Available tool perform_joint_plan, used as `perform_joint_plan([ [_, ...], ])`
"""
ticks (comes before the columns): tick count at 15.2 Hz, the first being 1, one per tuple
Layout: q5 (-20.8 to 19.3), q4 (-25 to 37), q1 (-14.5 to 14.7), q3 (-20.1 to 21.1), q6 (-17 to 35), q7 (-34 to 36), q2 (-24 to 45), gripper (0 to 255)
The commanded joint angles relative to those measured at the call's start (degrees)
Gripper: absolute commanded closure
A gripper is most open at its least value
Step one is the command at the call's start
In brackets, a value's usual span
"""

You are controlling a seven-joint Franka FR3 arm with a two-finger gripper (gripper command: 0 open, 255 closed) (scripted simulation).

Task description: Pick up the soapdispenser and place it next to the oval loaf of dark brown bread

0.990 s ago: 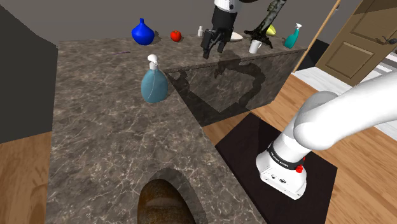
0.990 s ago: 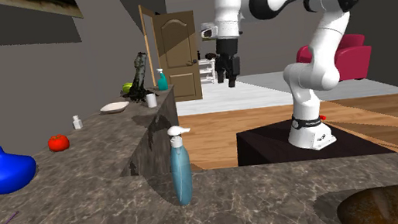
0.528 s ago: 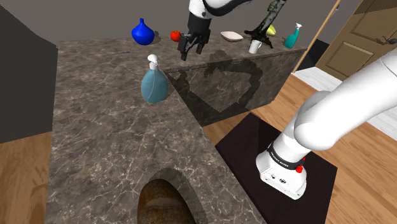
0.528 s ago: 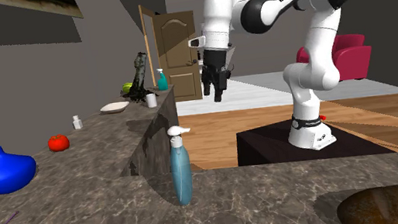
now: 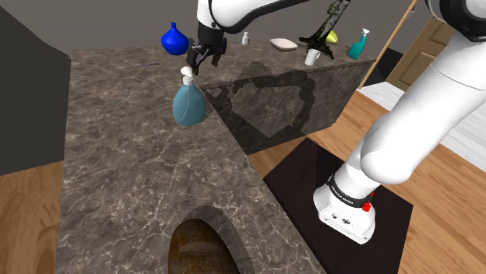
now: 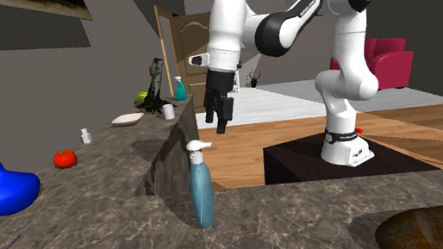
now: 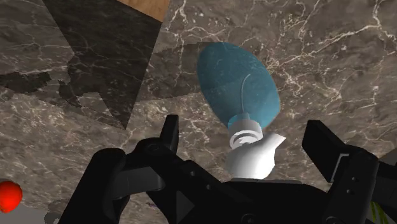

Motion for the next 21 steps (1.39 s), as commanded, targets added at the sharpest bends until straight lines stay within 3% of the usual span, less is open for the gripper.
perform_joint_plan([
  [1,-1.85,3.76,0.38,0.5,1.34,1.41,4.28,0],
  [4,-3.97,8.01,1.16,0.82,2.23,3.03,8.65,0],
  [11,-5.31,7.13,1.16,0.38,6.72,3.89,12.36,0],
  [19,-5.3,7.13,1.16,0.38,6.72,3.88,12.35,0],
  [20,-5.3,7.13,1.16,0.38,6.72,3.88,12.35,255],
  [21,-5.3,7.13,1.16,0.38,6.72,3.88,12.35,255],
])
